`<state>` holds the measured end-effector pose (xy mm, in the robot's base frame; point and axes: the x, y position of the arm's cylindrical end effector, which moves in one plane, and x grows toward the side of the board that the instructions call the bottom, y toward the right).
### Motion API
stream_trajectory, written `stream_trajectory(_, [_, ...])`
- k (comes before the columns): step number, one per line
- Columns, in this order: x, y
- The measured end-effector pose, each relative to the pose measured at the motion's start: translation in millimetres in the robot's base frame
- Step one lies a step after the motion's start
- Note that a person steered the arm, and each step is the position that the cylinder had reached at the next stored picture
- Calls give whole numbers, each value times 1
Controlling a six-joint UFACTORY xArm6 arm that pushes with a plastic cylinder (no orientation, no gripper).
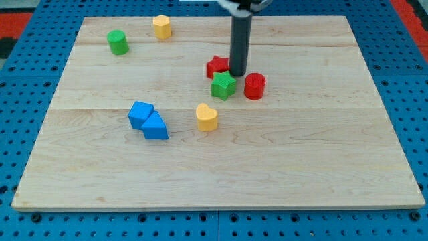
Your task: Move the yellow heart downwards
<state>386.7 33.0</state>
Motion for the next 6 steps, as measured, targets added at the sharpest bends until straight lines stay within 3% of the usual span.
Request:
stream_trajectory(1, [66,-35])
stream_trajectory(2, [96,-88])
stream_trajectory(4, [81,-137])
stream_trajectory(6, [126,-130])
